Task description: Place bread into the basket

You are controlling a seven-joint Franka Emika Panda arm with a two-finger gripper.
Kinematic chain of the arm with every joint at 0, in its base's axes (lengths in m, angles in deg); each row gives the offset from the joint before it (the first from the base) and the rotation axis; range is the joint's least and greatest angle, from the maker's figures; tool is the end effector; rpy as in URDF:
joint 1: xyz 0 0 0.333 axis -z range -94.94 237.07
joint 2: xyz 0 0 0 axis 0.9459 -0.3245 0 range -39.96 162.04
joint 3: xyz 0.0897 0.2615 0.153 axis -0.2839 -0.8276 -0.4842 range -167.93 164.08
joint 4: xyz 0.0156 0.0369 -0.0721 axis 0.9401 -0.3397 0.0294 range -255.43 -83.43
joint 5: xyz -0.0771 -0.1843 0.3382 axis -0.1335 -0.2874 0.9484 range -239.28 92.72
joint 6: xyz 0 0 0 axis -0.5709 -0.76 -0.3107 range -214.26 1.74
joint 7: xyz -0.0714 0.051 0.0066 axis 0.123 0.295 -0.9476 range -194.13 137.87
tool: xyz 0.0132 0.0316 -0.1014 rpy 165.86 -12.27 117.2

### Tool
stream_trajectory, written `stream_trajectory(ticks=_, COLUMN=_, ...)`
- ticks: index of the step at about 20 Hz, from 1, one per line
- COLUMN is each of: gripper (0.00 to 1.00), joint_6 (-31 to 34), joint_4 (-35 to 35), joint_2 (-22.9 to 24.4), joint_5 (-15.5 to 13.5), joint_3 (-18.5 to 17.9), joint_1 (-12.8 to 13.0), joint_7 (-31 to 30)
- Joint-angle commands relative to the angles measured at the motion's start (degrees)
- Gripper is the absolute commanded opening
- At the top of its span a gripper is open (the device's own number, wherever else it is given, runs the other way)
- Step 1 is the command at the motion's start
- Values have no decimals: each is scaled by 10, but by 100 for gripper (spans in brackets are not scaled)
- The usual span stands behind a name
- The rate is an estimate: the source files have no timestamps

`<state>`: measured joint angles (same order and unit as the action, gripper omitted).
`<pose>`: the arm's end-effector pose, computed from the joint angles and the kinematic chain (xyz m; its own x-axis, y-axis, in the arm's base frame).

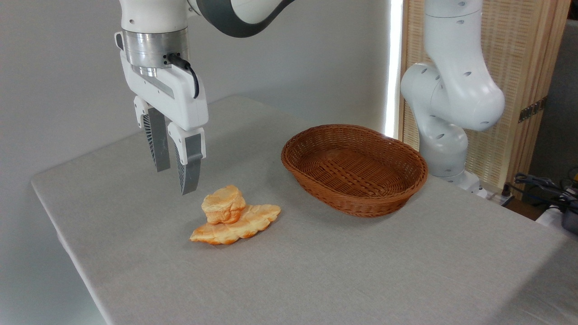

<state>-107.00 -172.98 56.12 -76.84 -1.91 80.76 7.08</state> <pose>0.5959 -0.1069 0.5745 0.7055 -0.6889 0.1665 -0.6929 -0.7198 -0.0423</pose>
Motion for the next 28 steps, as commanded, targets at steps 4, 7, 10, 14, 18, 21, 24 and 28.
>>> stream_trajectory(ticks=4, gripper=100, joint_6=-25, joint_4=6, joint_2=-16, joint_5=1, joint_3=3, joint_1=2, joint_7=10)
stream_trajectory(ticks=7, gripper=100, joint_6=-36, joint_4=7, joint_2=-12, joint_5=-4, joint_3=3, joint_1=2, joint_7=-1)
stream_trajectory(ticks=10, gripper=100, joint_6=-38, joint_4=6, joint_2=-13, joint_5=-4, joint_3=2, joint_1=2, joint_7=-4)
stream_trajectory(ticks=14, gripper=100, joint_6=-39, joint_4=7, joint_2=-11, joint_5=-5, joint_3=-1, joint_1=1, joint_7=-4)
stream_trajectory(ticks=18, gripper=100, joint_6=-38, joint_4=24, joint_2=-12, joint_5=-4, joint_3=-2, joint_1=1, joint_7=0)
stream_trajectory(ticks=21, gripper=100, joint_6=-38, joint_4=24, joint_2=-13, joint_5=-3, joint_3=-4, joint_1=-2, joint_7=-2)
stream_trajectory(ticks=24, gripper=100, joint_6=-34, joint_4=24, joint_2=-13, joint_5=-2, joint_3=-4, joint_1=-5, joint_7=-4)
stream_trajectory(ticks=28, gripper=100, joint_6=-30, joint_4=24, joint_2=-13, joint_5=-1, joint_3=-12, joint_1=-5, joint_7=-2)
